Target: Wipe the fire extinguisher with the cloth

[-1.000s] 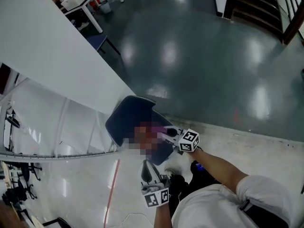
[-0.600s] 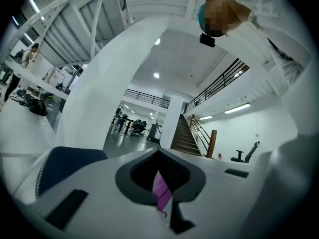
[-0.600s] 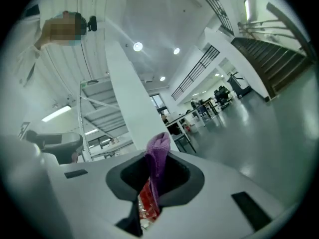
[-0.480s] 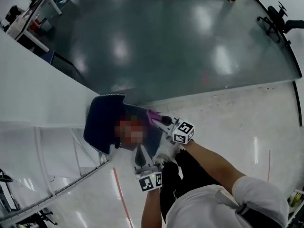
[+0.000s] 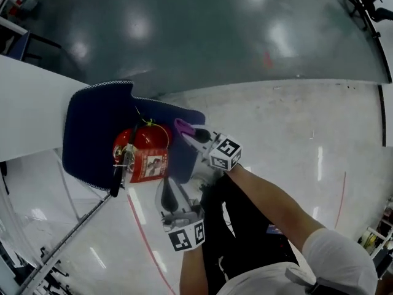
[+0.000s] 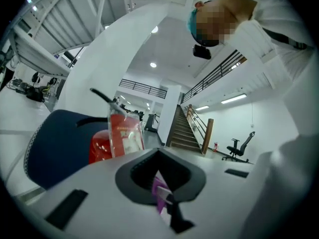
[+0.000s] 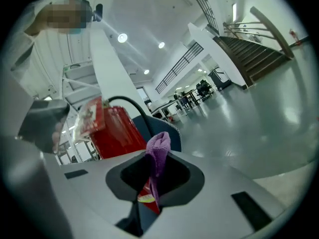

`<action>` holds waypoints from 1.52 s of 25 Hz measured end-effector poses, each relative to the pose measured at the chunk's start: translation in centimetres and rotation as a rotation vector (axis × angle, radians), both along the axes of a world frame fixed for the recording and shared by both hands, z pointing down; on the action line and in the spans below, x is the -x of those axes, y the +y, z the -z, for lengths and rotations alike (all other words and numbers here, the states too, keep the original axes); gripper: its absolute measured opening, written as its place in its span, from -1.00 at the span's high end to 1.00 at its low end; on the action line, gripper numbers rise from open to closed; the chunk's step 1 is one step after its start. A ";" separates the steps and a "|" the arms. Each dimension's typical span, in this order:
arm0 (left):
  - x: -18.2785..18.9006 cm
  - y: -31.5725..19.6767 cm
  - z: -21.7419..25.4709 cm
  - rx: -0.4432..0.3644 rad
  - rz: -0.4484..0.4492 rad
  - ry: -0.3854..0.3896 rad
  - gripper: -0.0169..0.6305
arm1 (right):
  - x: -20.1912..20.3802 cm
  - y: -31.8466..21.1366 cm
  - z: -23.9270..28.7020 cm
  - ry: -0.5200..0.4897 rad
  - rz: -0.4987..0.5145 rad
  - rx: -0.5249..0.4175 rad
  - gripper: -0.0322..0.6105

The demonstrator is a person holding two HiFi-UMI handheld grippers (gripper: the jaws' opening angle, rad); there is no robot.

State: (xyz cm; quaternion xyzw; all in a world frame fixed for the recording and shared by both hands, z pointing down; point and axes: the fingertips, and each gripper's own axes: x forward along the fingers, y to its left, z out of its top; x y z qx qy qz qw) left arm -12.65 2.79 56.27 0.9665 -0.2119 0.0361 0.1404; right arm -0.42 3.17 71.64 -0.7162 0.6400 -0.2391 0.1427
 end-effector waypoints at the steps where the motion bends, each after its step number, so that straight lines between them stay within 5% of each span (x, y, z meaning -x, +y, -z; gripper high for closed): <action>1: -0.1 0.1 -1.1 0.002 -0.005 0.014 0.93 | 0.0 -0.7 -2.2 -0.001 0.015 0.015 0.72; 8: 0.2 0.5 -5.9 -0.007 -0.039 0.046 0.93 | 1.5 -3.9 -12.3 -0.081 0.031 0.050 0.73; 14: 1.7 -0.6 -6.0 0.001 -0.014 0.047 0.93 | 3.3 -5.1 -12.8 -0.139 0.066 0.023 0.72; 38: 7.3 1.8 13.8 -0.039 0.028 0.093 0.93 | 4.3 -4.8 13.7 -0.132 0.147 -0.148 0.72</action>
